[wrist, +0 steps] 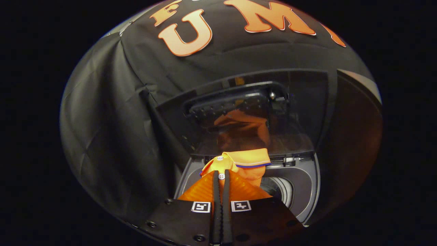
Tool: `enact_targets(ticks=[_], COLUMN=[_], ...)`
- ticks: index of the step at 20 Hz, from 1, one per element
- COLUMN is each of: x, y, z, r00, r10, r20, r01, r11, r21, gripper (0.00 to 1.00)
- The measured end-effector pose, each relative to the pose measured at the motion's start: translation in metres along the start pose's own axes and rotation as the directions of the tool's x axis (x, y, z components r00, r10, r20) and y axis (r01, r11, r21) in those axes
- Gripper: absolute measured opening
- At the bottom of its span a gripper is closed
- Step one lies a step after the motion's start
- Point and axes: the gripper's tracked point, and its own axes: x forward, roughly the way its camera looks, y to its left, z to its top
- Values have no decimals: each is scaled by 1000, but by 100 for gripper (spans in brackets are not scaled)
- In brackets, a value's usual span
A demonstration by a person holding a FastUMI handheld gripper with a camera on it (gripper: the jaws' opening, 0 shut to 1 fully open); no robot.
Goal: Put the clothes into the washing machine and then close the washing machine lid.
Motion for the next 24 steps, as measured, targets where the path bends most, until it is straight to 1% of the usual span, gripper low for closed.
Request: enact_targets(ticks=[7, 13, 19, 24], x=[39, 64, 83, 87], y=[-24, -41, -52, -66], z=[-34, -73, -107, -117], r00=[998, 988, 975, 965], r10=[-26, -46, -81, -130], r20=[-59, -145, -205, -229], r01=[28, 49, 83, 130], r11=[999, 999, 997, 991], r21=[41, 17, 0, -16], gripper=[8, 8, 9, 8])
